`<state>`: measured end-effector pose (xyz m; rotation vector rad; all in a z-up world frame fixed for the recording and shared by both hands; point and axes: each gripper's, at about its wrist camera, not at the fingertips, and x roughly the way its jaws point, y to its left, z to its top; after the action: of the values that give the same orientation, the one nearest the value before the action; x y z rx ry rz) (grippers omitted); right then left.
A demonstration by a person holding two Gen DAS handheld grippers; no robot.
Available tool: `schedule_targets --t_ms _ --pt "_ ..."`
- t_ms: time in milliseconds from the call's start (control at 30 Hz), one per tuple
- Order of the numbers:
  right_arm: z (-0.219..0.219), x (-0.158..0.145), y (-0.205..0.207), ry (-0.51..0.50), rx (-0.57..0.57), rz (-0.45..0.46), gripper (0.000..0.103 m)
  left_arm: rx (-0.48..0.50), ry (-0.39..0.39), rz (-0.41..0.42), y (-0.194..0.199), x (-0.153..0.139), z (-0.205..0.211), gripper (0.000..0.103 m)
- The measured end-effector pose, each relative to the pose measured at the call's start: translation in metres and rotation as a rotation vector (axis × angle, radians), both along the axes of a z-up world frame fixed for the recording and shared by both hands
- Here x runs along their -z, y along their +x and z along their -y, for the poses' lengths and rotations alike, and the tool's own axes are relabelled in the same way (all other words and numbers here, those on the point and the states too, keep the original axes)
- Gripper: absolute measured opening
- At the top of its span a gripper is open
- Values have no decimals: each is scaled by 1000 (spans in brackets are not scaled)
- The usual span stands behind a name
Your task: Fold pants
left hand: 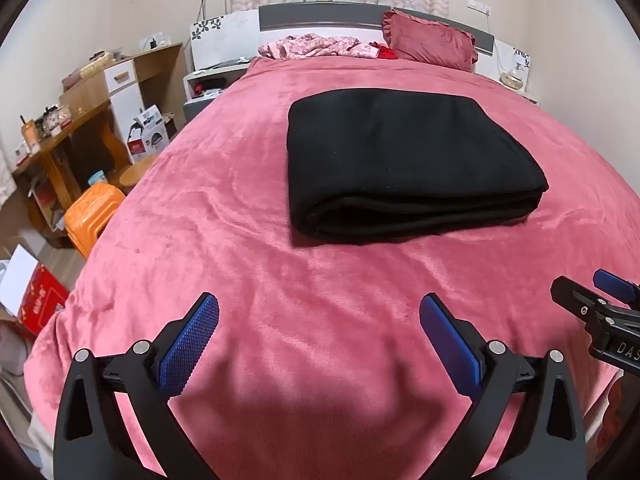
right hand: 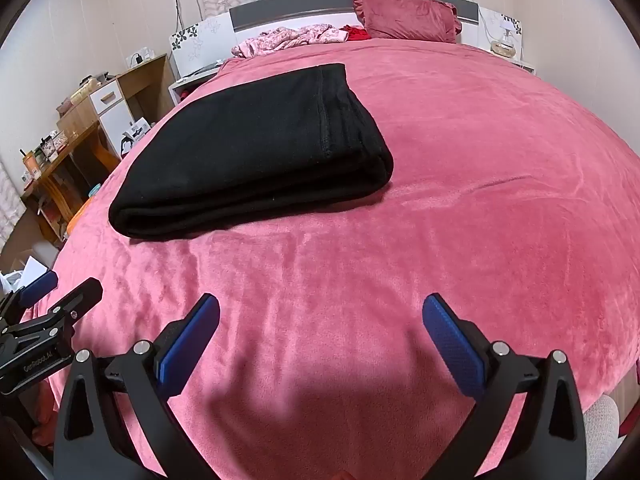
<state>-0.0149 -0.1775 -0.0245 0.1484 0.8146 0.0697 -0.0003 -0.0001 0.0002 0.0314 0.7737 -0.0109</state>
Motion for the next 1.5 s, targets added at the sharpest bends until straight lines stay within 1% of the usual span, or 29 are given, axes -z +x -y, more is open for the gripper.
schedule_targets --t_ms 467,567,1500 --pt "0 0 0 -3 1 2 101 3 -2 -3 2 -3 8 100" --pt "0 0 0 -3 1 2 101 5 -11 4 0 -3 1 99" --pt "1 0 1 -3 1 0 101 4 -13 8 -2 -1 0 100"
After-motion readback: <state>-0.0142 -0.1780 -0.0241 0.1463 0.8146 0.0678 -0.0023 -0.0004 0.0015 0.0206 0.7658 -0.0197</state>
